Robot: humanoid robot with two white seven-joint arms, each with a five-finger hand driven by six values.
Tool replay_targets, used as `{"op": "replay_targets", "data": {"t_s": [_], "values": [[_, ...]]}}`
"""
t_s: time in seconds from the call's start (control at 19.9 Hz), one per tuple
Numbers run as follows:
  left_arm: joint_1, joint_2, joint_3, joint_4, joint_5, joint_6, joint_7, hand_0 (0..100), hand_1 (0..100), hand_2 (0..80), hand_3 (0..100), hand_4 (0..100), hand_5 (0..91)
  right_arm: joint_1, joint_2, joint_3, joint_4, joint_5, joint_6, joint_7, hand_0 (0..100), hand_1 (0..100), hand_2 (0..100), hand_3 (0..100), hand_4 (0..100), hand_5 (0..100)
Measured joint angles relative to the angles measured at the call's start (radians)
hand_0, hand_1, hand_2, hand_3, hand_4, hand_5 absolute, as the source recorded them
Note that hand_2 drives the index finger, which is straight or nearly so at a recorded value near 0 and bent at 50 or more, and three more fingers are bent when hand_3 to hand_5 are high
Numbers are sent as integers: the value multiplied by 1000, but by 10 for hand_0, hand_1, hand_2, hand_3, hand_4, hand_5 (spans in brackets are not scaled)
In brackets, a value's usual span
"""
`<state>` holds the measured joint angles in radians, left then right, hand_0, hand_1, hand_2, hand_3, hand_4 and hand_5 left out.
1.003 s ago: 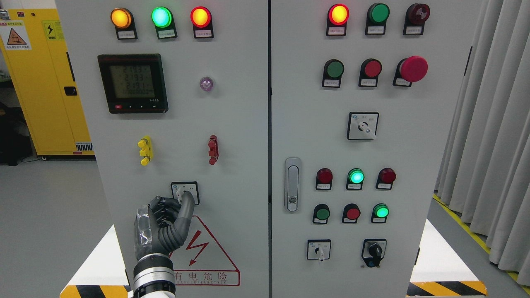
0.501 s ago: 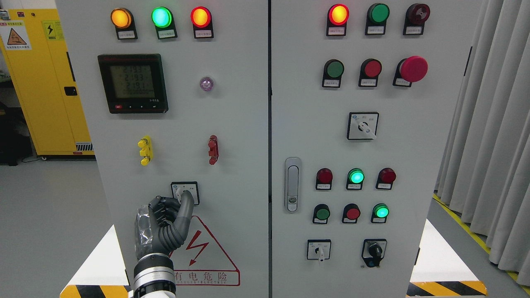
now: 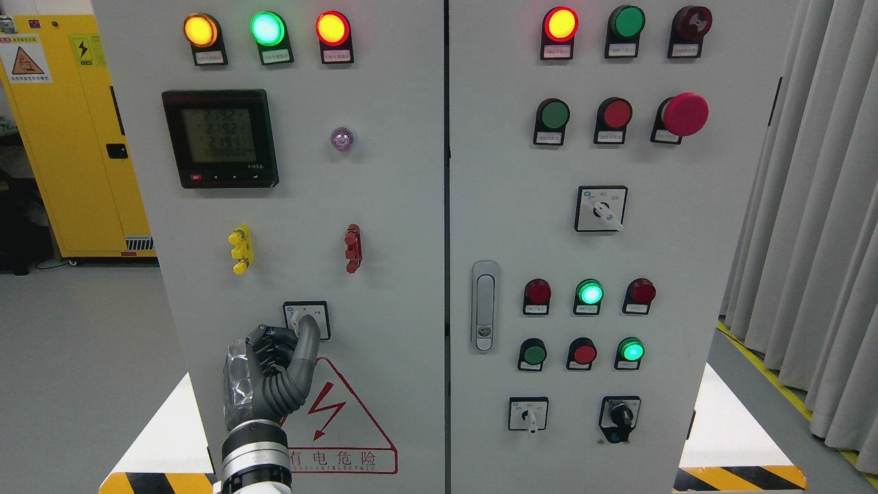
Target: Turn on light switch 1
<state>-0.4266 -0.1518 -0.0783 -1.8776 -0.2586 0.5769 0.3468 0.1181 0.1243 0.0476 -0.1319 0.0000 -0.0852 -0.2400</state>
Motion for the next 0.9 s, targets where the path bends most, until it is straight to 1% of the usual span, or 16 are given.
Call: {"op": "replay_targets", "data": {"t_s": [0.9], "values": [[-2,0,0,2,23,-5,5,619,485,636,910,888,824,0,0,0,0,0,0,0,0,500,40,0,0,0]]}}
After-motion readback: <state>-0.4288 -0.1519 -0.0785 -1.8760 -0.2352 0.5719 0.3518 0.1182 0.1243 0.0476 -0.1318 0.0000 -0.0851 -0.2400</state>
